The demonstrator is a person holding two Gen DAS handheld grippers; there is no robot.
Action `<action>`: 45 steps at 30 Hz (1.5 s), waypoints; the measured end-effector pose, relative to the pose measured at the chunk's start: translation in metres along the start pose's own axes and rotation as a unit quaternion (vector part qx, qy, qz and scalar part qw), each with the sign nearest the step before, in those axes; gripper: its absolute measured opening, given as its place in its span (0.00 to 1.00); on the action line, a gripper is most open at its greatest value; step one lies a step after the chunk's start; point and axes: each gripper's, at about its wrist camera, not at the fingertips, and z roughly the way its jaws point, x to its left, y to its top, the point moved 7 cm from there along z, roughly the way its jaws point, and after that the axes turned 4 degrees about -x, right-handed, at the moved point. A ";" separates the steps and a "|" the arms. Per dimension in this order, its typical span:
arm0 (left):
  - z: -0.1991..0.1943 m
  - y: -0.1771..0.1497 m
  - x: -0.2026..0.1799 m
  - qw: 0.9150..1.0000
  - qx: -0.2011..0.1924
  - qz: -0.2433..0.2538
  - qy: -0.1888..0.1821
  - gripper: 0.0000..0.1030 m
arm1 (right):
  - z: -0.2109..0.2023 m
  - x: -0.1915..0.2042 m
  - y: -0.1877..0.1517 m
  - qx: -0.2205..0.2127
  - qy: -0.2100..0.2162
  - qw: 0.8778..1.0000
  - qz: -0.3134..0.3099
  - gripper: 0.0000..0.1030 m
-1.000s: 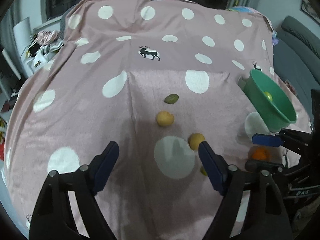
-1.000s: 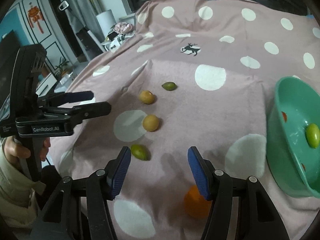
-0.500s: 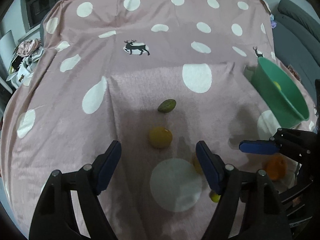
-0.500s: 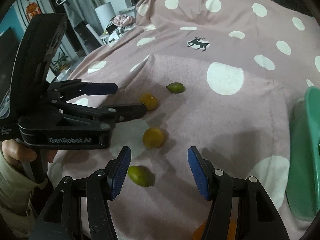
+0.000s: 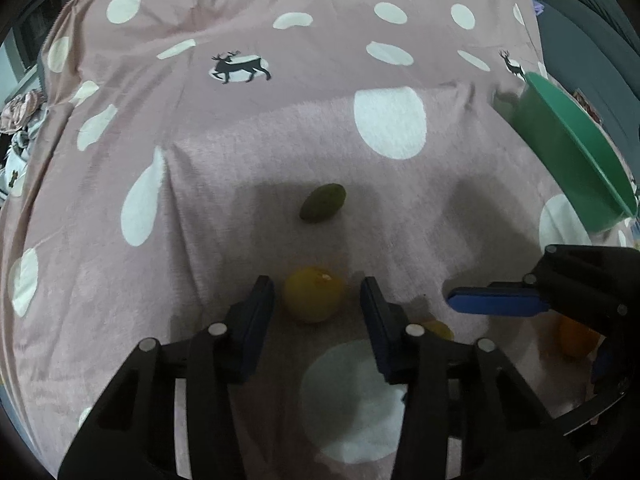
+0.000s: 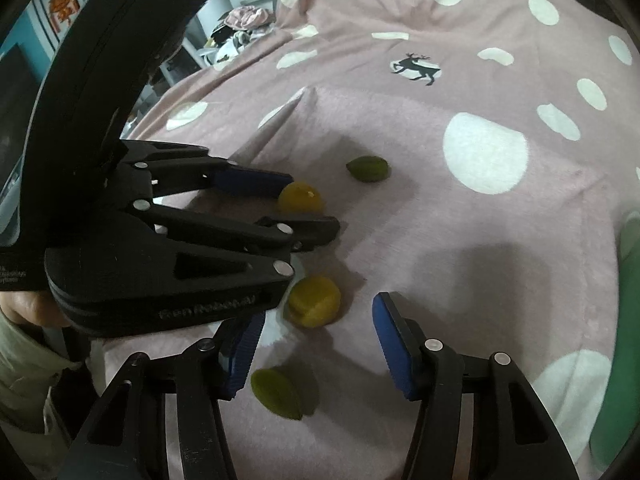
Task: Organize fruits
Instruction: 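Grasp a yellow round fruit with the right gripper while the left gripper grasps another, then carry both yellow fruits over the green bowl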
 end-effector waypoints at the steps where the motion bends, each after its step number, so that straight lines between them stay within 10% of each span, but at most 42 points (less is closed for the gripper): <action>1: 0.000 0.000 0.000 1.000 0.000 0.001 -0.001 0.42 | 0.001 0.001 0.000 0.001 0.000 1.000 -0.004 0.52; 10: -0.001 -0.001 0.006 1.000 -0.011 -0.005 -0.005 0.28 | 0.001 0.002 0.000 0.000 0.001 1.000 -0.011 0.29; 45: -0.089 -0.001 -0.048 0.995 -0.082 -0.046 -0.027 0.28 | -0.116 -0.049 -0.022 -0.112 -0.022 0.991 0.075 0.28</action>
